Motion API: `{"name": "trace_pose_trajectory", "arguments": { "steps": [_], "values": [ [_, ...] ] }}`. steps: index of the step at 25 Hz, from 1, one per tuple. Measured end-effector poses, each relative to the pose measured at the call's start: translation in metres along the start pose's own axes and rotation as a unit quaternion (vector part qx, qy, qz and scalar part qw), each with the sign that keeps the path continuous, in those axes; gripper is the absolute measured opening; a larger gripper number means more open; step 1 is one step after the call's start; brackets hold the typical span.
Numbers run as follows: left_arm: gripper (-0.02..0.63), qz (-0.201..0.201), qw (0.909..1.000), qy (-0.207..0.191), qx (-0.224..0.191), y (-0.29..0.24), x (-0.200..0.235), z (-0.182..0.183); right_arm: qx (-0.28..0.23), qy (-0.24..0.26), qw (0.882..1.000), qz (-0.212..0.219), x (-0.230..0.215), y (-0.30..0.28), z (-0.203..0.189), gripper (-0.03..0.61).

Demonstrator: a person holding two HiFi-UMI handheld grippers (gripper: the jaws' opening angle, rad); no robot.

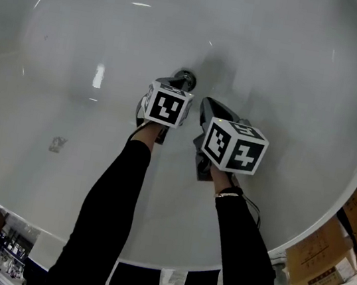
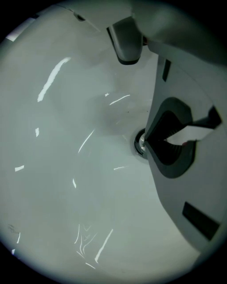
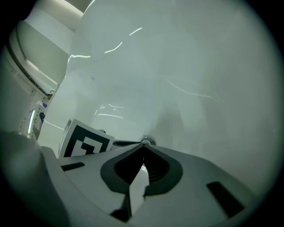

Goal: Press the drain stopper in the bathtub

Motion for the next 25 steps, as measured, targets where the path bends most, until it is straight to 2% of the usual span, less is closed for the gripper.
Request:
{"name": "trace_pose_trajectory", "arguments": {
  "steps": [5,9,25],
  "values": [
    [0.008,0.005,0.9999,0.012,-0.007,0.022,0.004,0.006,0.006,0.012,1.000,-0.004,0.003,0.010,-0.003,-0.005],
    [0.008,0.007,0.9999,0.007,-0.011,0.039,0.000,0.013,0.011,0.022,1.000,-0.007,0.006,0.021,-0.004,-0.005],
    [0.008,0.010,0.9991,0.007,-0.041,0.113,-0.040,0.030,-0.004,0.063,0.998,-0.001,0.042,0.081,0.025,-0.005]
  ]
}}
Point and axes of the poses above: the fingertips, and each gripper's own axes: y backward along the fingers, x to its left, z out of its top, the point moved 1 cm from there along y, backward along the fingers, and after that the axes turned 10 degrees about -z, right-handed, at the moved point
